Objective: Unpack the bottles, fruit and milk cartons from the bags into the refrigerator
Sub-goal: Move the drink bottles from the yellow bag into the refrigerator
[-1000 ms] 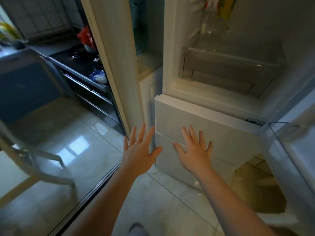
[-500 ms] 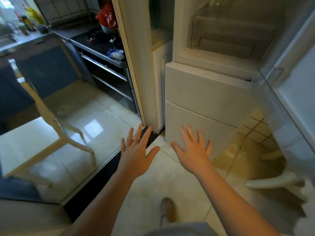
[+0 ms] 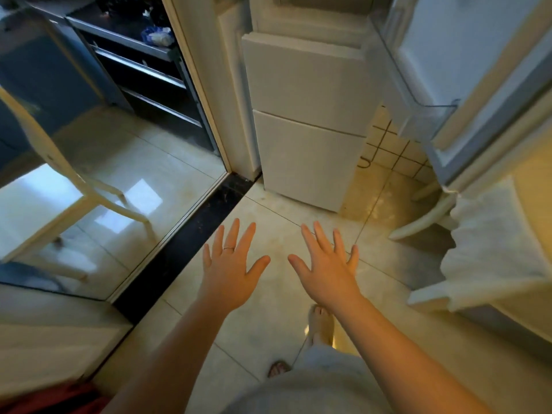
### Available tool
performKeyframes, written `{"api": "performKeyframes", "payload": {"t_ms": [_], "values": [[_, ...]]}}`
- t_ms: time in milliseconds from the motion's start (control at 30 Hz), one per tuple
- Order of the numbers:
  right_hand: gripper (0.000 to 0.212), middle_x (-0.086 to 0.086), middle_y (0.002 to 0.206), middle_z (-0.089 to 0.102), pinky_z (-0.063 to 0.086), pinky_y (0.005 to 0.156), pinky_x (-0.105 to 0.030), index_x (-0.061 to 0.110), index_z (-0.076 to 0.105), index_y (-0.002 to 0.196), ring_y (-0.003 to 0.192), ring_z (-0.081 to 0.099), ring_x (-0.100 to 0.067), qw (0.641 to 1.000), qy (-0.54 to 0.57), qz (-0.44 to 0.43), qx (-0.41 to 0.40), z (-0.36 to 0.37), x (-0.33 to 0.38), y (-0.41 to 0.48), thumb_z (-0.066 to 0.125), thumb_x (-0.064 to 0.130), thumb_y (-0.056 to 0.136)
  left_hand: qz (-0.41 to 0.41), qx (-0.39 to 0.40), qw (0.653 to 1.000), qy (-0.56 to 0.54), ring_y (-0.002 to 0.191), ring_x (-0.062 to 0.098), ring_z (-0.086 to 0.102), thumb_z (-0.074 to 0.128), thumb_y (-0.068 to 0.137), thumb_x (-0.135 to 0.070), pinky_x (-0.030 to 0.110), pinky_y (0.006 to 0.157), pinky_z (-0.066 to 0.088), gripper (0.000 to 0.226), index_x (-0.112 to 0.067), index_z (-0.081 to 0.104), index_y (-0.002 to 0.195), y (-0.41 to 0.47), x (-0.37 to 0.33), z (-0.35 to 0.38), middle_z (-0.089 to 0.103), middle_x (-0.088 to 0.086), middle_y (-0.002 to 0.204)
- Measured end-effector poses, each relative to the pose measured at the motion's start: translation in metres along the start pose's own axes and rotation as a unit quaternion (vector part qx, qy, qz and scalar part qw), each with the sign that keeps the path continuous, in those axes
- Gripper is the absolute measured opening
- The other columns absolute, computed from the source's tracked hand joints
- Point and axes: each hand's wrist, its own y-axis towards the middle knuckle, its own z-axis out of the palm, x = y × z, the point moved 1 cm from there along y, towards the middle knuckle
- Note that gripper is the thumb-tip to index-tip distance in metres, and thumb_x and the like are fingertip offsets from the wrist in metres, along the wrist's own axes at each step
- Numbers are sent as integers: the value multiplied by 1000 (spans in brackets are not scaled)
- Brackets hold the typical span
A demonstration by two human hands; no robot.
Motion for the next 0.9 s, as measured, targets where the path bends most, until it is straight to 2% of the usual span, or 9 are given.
{"api": "performKeyframes", "payload": {"t_ms": [200, 300, 400, 533, 700, 900], "values": [[69, 14, 164, -16, -12, 118, -58, 42, -4, 156, 151, -19, -25, 1000, 4, 26, -7, -13, -83, -66, 21, 69, 97, 57, 18, 998, -19, 153, 25, -14, 9, 87, -82, 55, 121, -2, 80, -43, -2, 156, -41, -76, 42, -10, -7, 167], [69, 14, 165, -14, -11, 118, -59, 42, -3, 156, 152, -18, -25, 999, 2, 39, -26, -28, -143, -93, 22, 68, 97, 72, 31, 997, -22, 153, 25, -15, 18, 90, -75, 55, 122, -1, 77, -43, -1, 157, -58, -133, 67, -11, -7, 167], [69, 15, 165, -14, -10, 118, -60, 42, -3, 156, 151, -17, -25, 998, 6, 51, -41, -46, -215, -121, 22, 68, 97, 85, 39, 995, -27, 153, 23, -17, 25, 94, -70, 55, 123, -2, 73, -42, -1, 158, -75, -203, 93, -13, -7, 167], [69, 17, 164, -13, -8, 118, -60, 43, -2, 156, 152, -16, -22, 997, 12, 57, -54, -78, -328, -165, 25, 67, 97, 90, 37, 994, -40, 153, 23, -17, 24, 94, -70, 54, 123, -2, 74, -42, 0, 157, -97, -312, 139, -14, -7, 166], [67, 16, 165, -5, -4, 118, -61, 41, 5, 156, 153, -6, -24, 993, 11, 75, -95, -126, -461, -224, 31, 62, 99, 105, 40, 991, -71, 153, 22, -13, 29, 95, -69, 54, 123, 4, 73, -42, 3, 158, -130, -441, 187, -9, -8, 167], [66, 17, 165, -3, -2, 119, -60, 40, 10, 157, 153, -6, -21, 982, 55, 122, -131, -171, -573, -274, 37, 59, 99, 160, 65, 981, -86, 154, 22, -7, 31, 93, -70, 51, 124, 8, 74, -42, 8, 157, -157, -565, 226, -2, -7, 168]]}}
